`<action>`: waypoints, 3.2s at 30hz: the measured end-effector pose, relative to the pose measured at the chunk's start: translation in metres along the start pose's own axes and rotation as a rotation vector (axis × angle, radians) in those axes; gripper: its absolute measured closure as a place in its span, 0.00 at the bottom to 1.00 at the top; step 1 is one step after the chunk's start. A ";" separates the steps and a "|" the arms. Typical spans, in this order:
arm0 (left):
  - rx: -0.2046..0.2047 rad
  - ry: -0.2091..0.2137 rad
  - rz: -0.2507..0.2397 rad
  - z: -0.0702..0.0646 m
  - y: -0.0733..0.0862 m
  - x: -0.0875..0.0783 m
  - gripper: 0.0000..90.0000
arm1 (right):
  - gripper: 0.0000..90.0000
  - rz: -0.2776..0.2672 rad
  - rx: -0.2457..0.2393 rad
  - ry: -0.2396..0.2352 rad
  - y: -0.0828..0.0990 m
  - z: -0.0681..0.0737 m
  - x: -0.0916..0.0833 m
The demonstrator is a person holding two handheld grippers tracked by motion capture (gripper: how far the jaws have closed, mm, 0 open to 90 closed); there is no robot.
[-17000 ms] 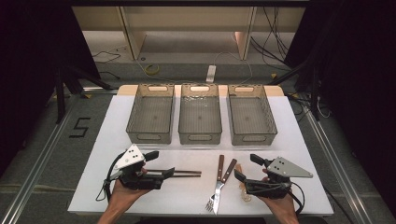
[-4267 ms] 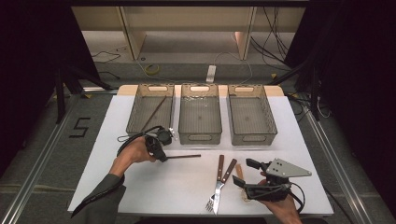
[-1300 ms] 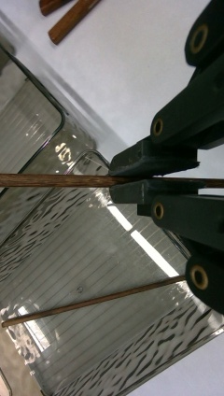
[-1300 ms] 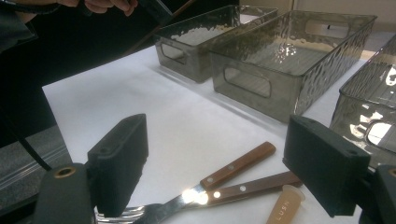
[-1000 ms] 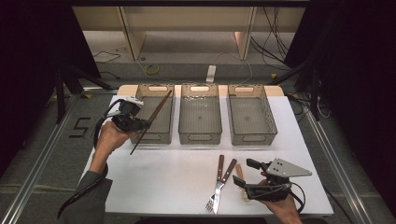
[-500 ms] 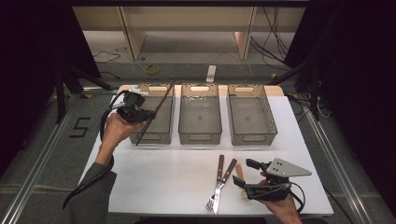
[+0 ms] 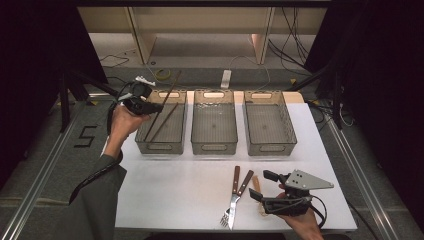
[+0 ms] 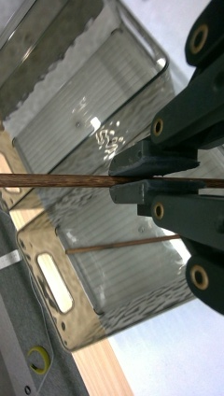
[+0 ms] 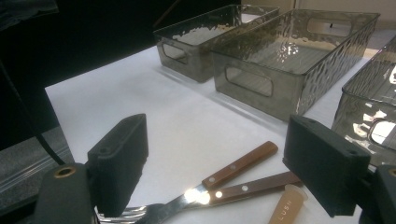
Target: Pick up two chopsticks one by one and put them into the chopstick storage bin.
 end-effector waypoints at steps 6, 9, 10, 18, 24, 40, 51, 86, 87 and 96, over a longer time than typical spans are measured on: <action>-0.003 -0.033 -0.023 0.010 -0.002 0.003 0.94 | 0.25 0.000 -0.001 -0.005 0.000 0.000 0.001; -0.002 -0.050 -0.033 0.013 -0.003 0.005 0.94 | 0.25 0.001 -0.001 -0.005 0.000 0.000 0.001; 0.003 -0.057 -0.033 0.013 -0.003 0.007 0.94 | 0.25 0.001 -0.002 -0.005 0.000 0.000 0.001; -0.010 -0.082 -0.030 0.020 0.003 0.018 0.94 | 0.25 0.000 -0.002 -0.007 0.000 0.001 0.001; -0.013 -0.086 -0.026 0.022 0.008 0.023 0.94 | 0.25 0.002 -0.002 -0.007 0.000 0.001 0.001; -0.035 -0.075 -0.023 0.022 0.017 0.032 0.94 | 0.25 0.000 0.000 -0.007 0.000 0.001 0.000; -0.066 -0.074 -0.005 0.023 0.026 0.039 0.93 | 0.25 0.000 -0.001 -0.008 0.000 0.001 0.001; -0.130 0.002 -0.120 -0.042 0.059 -0.016 0.29 | 0.27 0.098 0.017 0.118 0.005 -0.012 0.004; -0.125 0.000 -0.127 -0.044 0.060 -0.017 0.29 | 0.27 0.108 0.019 0.129 0.006 -0.013 0.005; -0.112 0.012 -0.154 -0.054 0.069 -0.011 0.24 | 0.29 0.183 0.033 0.197 0.010 -0.020 0.010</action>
Point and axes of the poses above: each handheld gripper's, and its own axes: x roughly forward along the jaws, y roughly out of its underside, z roughly to its left, the point moved 4 cm from there along x, roughly forward along the jaws, and after that the axes turned 5 degrees about y, right-handed, at the moved point
